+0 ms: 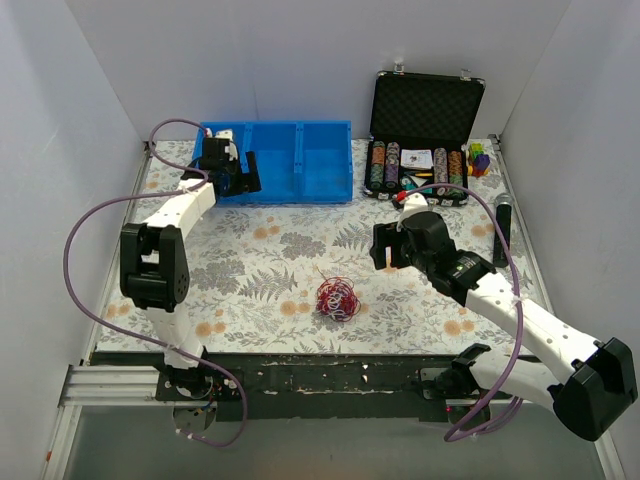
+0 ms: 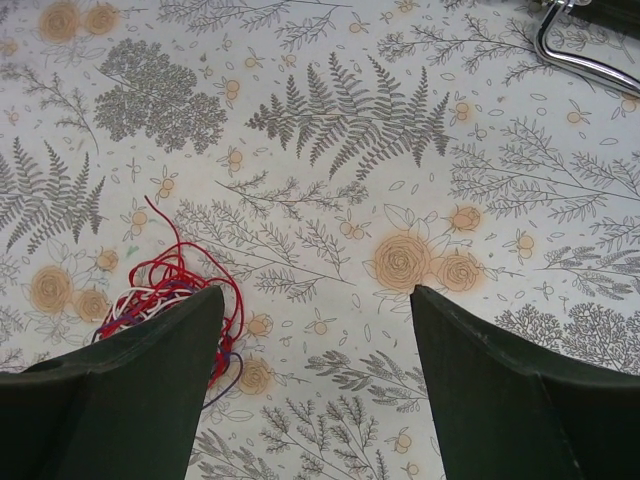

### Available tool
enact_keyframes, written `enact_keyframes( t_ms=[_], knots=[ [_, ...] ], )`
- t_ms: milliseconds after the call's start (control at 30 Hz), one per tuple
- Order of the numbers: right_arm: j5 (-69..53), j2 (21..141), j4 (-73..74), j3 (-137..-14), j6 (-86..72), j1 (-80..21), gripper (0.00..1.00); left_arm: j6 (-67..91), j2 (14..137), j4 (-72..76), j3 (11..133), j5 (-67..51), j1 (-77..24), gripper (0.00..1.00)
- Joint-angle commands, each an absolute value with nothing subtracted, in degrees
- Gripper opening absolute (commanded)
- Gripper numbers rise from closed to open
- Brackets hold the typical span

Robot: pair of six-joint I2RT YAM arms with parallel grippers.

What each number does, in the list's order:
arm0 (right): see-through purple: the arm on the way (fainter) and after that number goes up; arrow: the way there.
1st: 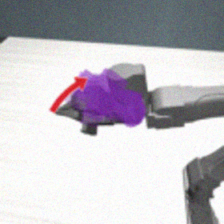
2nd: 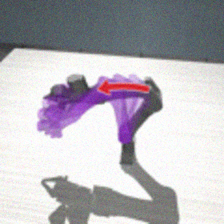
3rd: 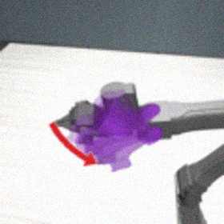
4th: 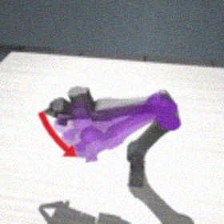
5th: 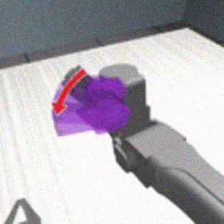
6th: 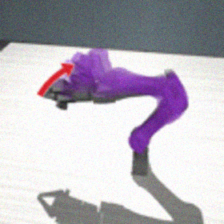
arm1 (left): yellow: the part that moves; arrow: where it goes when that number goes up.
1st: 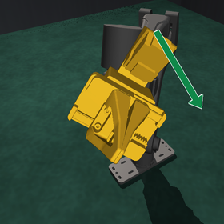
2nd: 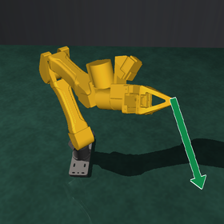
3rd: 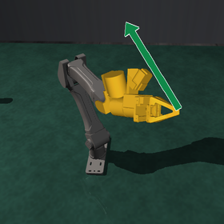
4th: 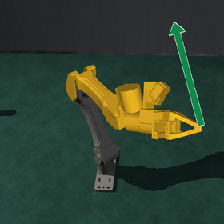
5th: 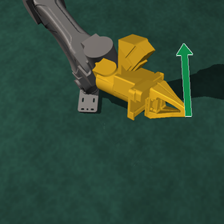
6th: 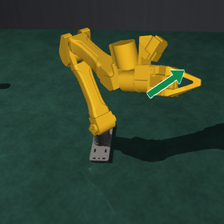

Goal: Untangle the cables

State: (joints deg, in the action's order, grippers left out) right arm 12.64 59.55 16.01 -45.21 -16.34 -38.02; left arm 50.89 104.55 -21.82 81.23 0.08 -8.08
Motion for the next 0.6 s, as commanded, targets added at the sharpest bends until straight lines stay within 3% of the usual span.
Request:
enact_keyframes(
  t_ms=[0, 267, 333, 500, 567],
  knots=[
    [10.37, 58.88, 12.66, -45.96, -14.94, -38.58, 0.83, 51.16, 104.85, -15.04, 84.29, 6.59, -7.65, 0.98],
    [8.88, 60.82, 11.43, -47.72, -14.68, -38.93, 0.81, 49.75, 115.65, -15.21, 91.31, 1.85, -7.65, 0.98],
    [8.70, 61.00, 11.34, -47.99, -14.59, -39.20, 0.80, 49.31, 118.37, -14.94, 93.76, 1.50, -7.73, 0.94],
    [8.18, 61.26, 10.02, -46.59, -14.50, -39.81, 0.78, 48.69, 122.08, -14.16, 95.89, 2.10, -7.82, 0.39],
    [7.82, 61.26, 8.88, -45.88, -14.50, -39.99, 0.78, 48.52, 121.03, -12.40, 93.88, 2.98, -7.91, 0.24]
  ],
)
